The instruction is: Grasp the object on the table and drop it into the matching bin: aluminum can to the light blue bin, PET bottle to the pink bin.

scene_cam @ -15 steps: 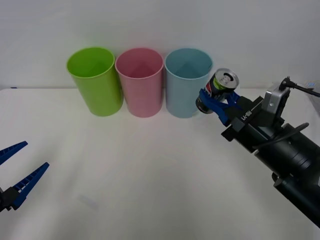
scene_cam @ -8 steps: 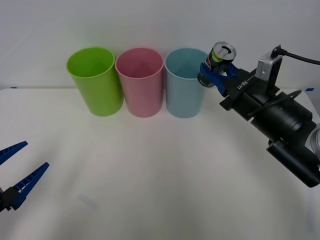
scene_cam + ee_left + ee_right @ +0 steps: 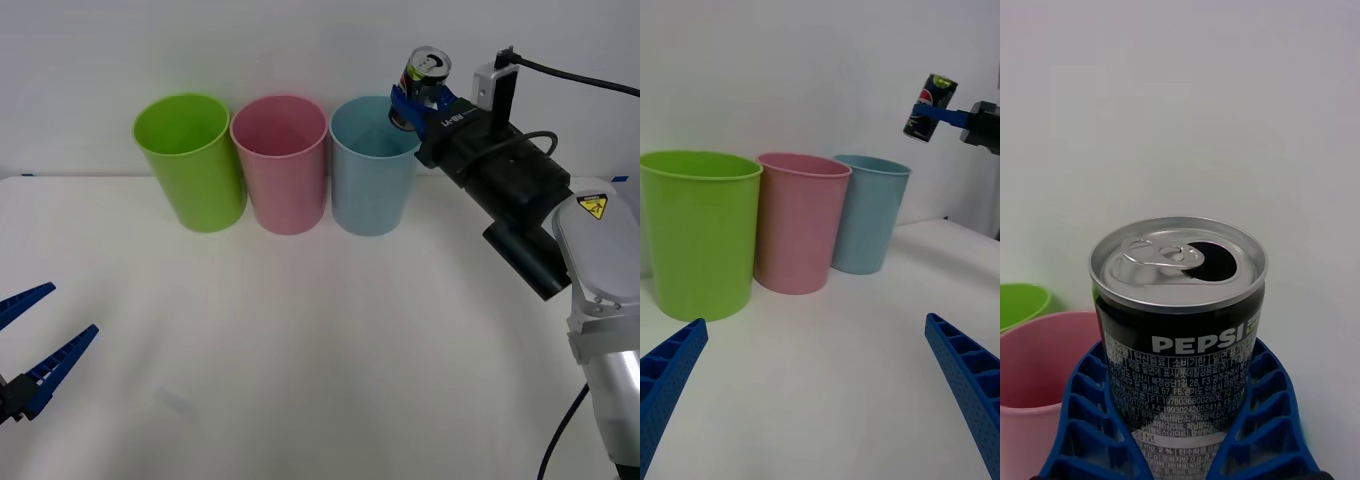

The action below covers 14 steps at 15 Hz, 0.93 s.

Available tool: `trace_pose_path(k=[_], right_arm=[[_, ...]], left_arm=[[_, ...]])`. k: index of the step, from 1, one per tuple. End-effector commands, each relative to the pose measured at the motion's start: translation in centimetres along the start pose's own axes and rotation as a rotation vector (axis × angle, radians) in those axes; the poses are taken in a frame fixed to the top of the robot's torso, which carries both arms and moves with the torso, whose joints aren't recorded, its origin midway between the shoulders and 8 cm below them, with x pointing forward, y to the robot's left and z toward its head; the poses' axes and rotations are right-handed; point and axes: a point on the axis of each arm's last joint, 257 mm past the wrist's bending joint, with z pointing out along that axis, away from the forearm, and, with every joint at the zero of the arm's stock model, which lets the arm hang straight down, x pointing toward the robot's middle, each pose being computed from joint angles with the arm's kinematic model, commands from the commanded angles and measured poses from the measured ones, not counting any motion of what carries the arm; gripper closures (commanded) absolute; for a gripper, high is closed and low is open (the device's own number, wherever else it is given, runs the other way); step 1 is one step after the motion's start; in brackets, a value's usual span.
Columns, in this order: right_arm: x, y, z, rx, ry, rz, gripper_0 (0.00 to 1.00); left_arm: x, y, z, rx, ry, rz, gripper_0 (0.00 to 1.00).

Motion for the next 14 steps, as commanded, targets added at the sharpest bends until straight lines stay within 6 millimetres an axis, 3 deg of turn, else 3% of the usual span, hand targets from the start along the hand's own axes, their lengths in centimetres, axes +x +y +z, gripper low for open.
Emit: trace_pose_path(k=[1, 7, 14], right_arm=[[0.6, -0.5, 2.8, 0.042, 0.015, -0.012, 1.00], [2.0, -0.3, 7.4, 0.098, 0.054, 0.006, 1.00], [2.2, -0.8, 7.7, 0.109, 0.062, -0.005, 1.00]], left_arm=[[0.0, 0.0, 0.0, 0.000, 0.000, 0.000, 0.00], [0.0, 0.0, 0.0, 0.000, 0.000, 0.000, 0.00], [0.0, 0.0, 0.0, 0.000, 0.000, 0.000, 0.00]])
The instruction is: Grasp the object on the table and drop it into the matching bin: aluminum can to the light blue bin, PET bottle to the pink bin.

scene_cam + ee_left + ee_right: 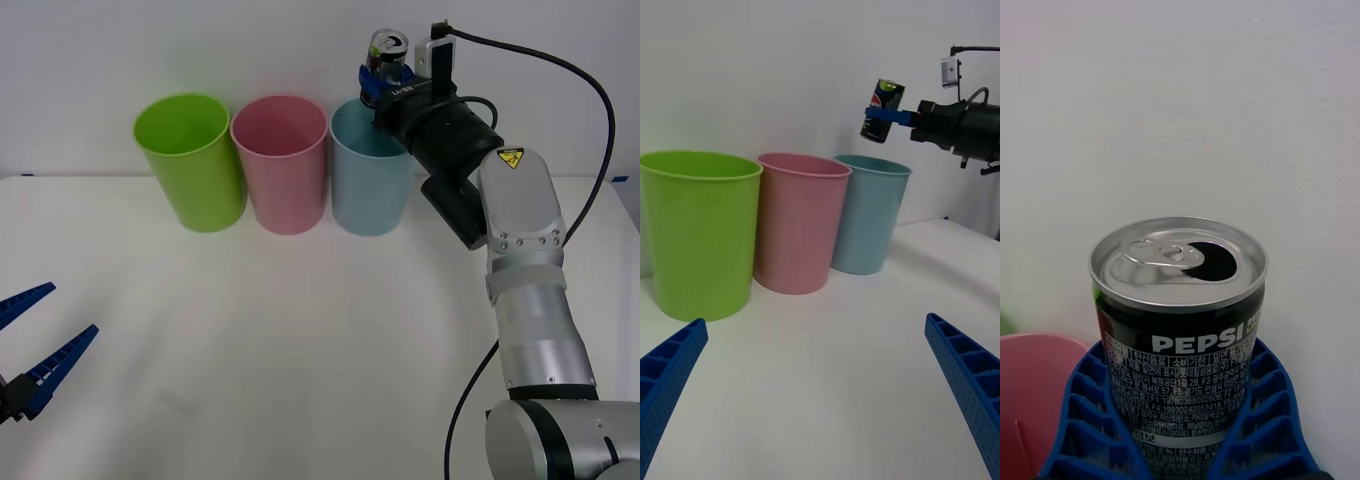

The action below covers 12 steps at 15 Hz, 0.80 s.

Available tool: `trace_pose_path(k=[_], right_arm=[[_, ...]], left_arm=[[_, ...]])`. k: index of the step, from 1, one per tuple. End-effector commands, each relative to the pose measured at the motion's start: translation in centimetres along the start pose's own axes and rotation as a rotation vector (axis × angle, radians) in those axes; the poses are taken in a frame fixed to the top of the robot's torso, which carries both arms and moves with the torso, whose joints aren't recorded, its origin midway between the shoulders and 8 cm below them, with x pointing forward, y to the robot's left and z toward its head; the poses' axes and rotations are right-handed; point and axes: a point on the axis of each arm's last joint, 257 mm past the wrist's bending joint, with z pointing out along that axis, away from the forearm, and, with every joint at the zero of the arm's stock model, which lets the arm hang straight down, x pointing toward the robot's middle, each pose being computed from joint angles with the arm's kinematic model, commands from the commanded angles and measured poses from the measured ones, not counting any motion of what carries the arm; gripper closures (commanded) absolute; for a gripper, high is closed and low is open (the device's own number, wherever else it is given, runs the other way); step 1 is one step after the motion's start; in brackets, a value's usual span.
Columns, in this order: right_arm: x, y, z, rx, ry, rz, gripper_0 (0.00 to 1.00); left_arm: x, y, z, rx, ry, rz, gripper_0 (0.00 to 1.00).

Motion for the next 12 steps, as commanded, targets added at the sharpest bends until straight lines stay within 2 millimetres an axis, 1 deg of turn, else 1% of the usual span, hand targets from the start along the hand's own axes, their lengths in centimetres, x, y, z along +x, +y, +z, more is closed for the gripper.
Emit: trace_pose_path(k=[1, 2, 3, 7, 11, 12], right_arm=[[0.0, 0.0, 0.0, 0.001, -0.001, -0.006, 0.90], [0.0, -0.2, 0.0, 0.003, -0.001, -0.011, 0.02], [0.0, -0.2, 0.0, 0.003, -0.001, -0.015, 0.00], [-0.2, -0.2, -0.2, -0.002, -0.003, -0.027, 0.00], [-0.7, -0.3, -1.7, -0.029, -0.017, -0.036, 0.00], [-0.6, -0.4, -2.2, -0.036, -0.015, -0.036, 0.00]], left_arm=[[0.0, 0.0, 0.0, 0.000, 0.000, 0.000, 0.00], [0.0, 0.0, 0.0, 0.000, 0.000, 0.000, 0.00], [0.0, 0.0, 0.0, 0.000, 0.000, 0.000, 0.00], [0.0, 0.0, 0.0, 0.000, 0.000, 0.000, 0.00], [0.0, 0.0, 0.0, 0.000, 0.000, 0.000, 0.00], [0.0, 0.0, 0.0, 0.000, 0.000, 0.000, 0.00]])
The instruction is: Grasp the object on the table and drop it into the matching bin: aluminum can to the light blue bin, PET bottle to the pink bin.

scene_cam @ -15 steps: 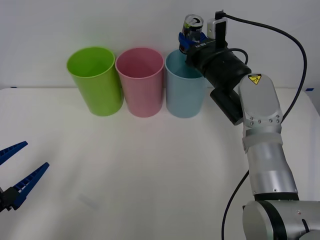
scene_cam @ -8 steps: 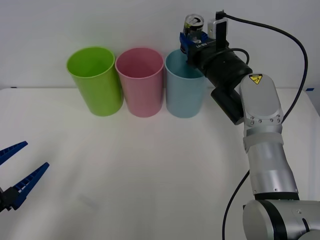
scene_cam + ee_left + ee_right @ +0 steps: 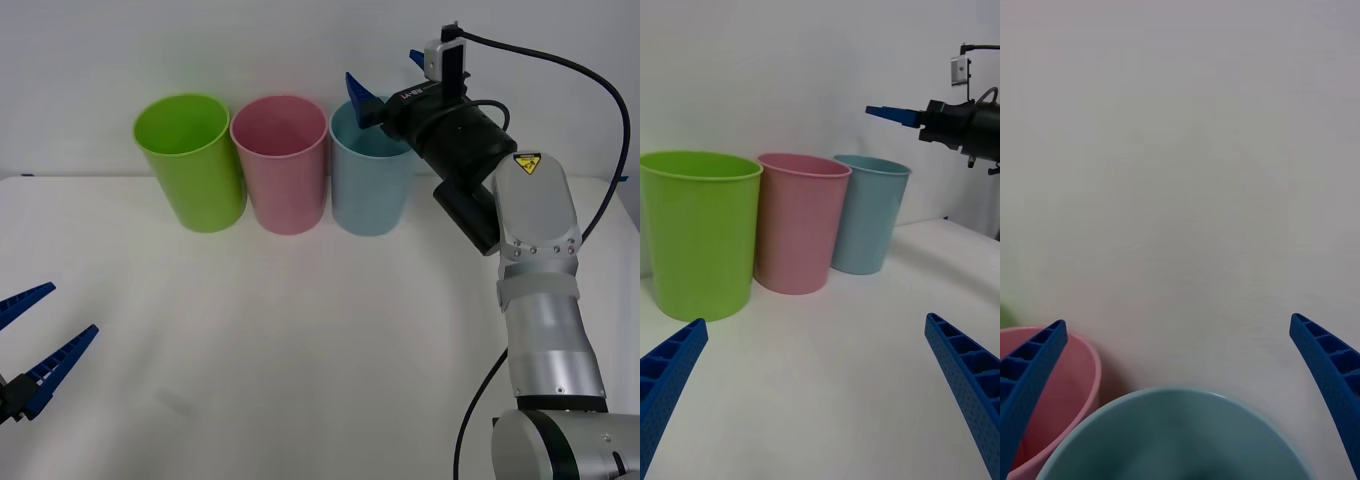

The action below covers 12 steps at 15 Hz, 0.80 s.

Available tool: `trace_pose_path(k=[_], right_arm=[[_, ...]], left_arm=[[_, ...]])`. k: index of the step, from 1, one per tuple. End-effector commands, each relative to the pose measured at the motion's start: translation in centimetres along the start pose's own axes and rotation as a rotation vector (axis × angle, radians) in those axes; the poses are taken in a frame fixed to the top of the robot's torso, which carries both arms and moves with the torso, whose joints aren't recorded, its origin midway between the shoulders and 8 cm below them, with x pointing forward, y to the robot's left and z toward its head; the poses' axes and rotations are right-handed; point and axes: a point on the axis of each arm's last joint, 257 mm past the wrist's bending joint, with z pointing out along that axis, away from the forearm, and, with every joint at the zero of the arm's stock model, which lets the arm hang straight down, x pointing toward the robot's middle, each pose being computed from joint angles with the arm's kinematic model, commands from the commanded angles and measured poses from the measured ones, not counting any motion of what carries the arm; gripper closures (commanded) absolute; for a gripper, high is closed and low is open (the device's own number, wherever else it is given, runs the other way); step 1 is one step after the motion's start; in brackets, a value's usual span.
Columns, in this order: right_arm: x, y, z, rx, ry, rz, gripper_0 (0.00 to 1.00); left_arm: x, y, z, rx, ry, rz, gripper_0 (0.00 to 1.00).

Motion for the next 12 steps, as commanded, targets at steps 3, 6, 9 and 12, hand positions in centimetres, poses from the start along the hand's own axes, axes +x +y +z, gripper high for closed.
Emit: trace_pose_path(k=[3, 6, 9, 12], right_arm=[[0.0, -0.2, -2.5, -0.030, -0.009, -0.010, 0.00], [0.3, 0.4, -5.2, -0.088, -0.004, -0.020, 0.00], [0.5, 1.5, -8.6, -0.142, -0.006, -0.022, 0.00], [0.8, 2.8, -12.7, -0.201, 0.000, -0.007, 0.00]], left_arm=[[0.0, 0.0, 0.0, 0.000, 0.000, 0.000, 0.00], [0.0, 0.0, 0.0, 0.000, 0.000, 0.000, 0.00], [0.0, 0.0, 0.0, 0.000, 0.000, 0.000, 0.00], [0.0, 0.0, 0.0, 0.000, 0.000, 0.000, 0.00]])
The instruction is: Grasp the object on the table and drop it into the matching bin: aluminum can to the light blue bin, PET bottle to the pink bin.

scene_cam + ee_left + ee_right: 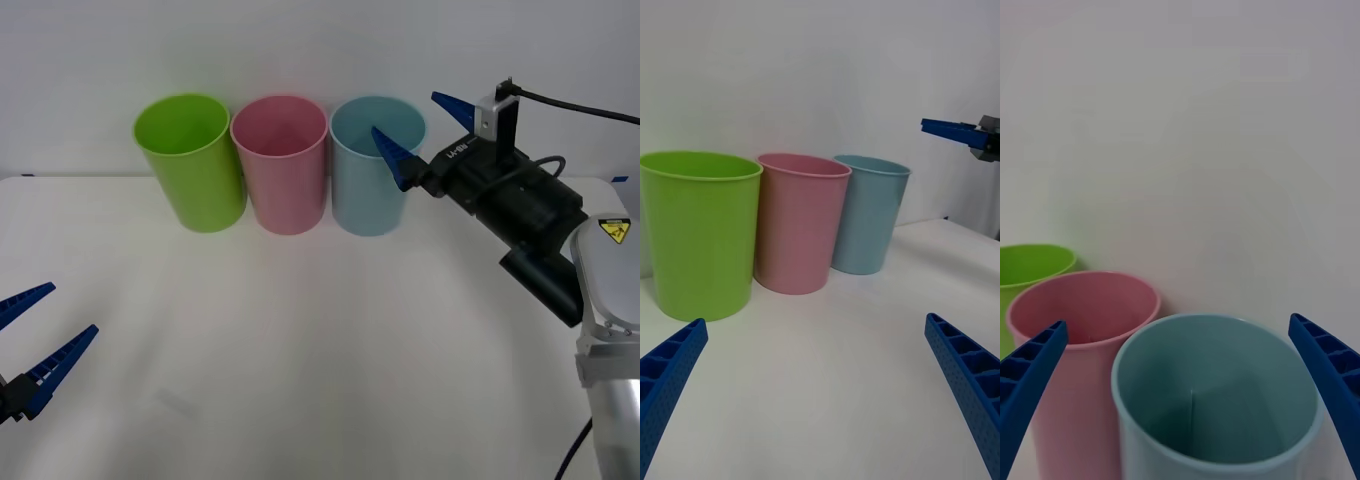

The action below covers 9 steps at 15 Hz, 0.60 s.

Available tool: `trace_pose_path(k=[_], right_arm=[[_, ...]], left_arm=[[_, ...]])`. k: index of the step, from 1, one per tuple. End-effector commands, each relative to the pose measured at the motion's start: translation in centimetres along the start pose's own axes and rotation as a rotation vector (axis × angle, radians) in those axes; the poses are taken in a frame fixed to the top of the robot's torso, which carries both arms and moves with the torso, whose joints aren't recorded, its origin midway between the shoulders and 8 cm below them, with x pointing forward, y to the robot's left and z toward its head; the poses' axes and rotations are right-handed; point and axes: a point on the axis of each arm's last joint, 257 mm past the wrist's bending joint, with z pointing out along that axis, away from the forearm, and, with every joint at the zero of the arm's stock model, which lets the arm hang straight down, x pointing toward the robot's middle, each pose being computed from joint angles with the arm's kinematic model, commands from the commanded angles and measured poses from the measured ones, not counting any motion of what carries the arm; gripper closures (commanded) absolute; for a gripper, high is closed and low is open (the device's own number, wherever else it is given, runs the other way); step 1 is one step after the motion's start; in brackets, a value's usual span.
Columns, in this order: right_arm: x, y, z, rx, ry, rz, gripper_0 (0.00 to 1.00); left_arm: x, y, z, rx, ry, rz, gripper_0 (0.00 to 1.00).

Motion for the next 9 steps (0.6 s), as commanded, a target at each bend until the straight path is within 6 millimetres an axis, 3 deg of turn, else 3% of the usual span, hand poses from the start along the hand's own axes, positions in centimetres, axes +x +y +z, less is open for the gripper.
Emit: trace_pose_path(k=[1, 6, 9], right_arm=[[0.2, 1.8, -3.5, -0.051, 0.008, 0.012, 0.00], [1.5, 3.8, -11.1, -0.098, 0.057, 0.019, 0.00], [2.5, 3.6, -15.1, -0.092, 0.088, -0.034, 0.00]], left_arm=[[0.0, 0.0, 0.0, 0.000, 0.000, 0.000, 0.00], [0.0, 0.0, 0.0, 0.000, 0.000, 0.000, 0.00], [0.0, 0.0, 0.0, 0.000, 0.000, 0.000, 0.00]])
